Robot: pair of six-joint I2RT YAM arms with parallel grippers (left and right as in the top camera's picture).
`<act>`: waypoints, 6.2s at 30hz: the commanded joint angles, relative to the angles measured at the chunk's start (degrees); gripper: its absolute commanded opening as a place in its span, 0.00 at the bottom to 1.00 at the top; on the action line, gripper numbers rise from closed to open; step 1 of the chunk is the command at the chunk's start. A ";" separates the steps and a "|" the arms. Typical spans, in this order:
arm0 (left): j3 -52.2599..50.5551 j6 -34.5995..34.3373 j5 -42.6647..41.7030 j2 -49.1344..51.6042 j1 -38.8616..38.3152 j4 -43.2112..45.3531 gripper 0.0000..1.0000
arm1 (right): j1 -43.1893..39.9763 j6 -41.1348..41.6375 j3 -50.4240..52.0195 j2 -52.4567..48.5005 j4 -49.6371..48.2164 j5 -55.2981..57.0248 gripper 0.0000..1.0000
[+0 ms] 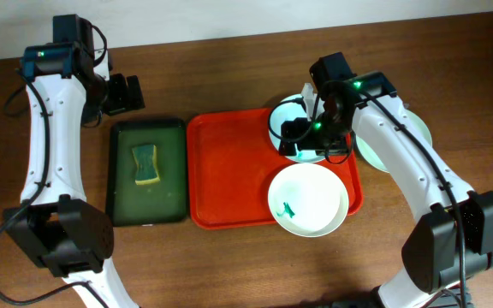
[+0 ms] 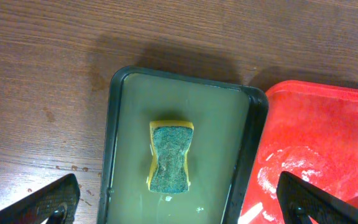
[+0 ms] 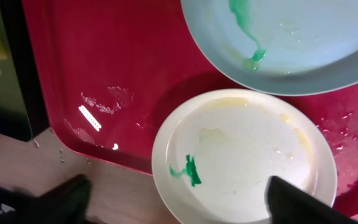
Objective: Clean dirty plates on tray and stack at the side
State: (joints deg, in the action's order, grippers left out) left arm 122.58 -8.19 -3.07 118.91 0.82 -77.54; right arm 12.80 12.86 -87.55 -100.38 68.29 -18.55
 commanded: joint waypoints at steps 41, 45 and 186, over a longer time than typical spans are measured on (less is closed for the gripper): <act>-37.18 -2.97 -2.93 -0.66 -12.13 8.37 0.00 | 0.26 -0.61 -0.63 0.26 -0.15 8.09 0.98; -37.29 -4.04 -2.91 -0.66 -15.87 10.93 0.00 | 0.26 -0.61 -0.63 0.26 -0.17 8.11 0.98; -26.12 -2.45 6.88 -6.27 -3.28 6.97 0.45 | 3.04 13.14 3.23 -19.30 -20.31 1.95 0.33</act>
State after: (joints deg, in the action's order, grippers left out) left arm 96.53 -11.55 5.74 112.40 -2.70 -70.48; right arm 15.49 25.78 -84.66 -119.24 48.05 -20.10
